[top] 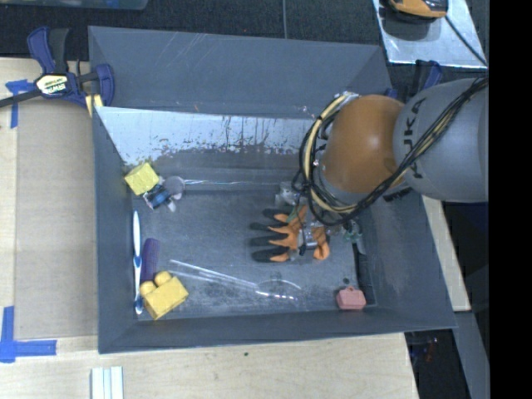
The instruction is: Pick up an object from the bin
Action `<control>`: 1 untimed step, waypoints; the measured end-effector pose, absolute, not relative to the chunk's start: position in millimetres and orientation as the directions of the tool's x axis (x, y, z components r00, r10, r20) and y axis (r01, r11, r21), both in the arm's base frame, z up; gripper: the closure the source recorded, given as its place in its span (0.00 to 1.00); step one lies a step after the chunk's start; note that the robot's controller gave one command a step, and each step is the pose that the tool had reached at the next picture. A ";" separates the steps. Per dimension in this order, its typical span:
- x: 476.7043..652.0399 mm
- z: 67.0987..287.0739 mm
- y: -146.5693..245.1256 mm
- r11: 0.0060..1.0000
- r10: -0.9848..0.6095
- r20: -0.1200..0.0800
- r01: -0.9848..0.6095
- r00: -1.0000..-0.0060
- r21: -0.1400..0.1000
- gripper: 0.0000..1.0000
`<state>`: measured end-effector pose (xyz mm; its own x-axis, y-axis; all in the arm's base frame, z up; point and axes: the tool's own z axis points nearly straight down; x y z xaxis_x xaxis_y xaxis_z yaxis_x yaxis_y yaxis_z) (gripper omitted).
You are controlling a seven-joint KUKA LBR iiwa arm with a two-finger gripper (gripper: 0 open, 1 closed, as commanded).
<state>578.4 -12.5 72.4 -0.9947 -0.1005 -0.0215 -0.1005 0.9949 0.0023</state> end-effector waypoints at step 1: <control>588.1 63.4 -10.3 1.000 -0.026 -0.016 -0.026 -1.000 0.001 0.00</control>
Offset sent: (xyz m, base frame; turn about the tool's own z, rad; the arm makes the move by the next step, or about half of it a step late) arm 0.0035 0.0004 -0.0038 0.0278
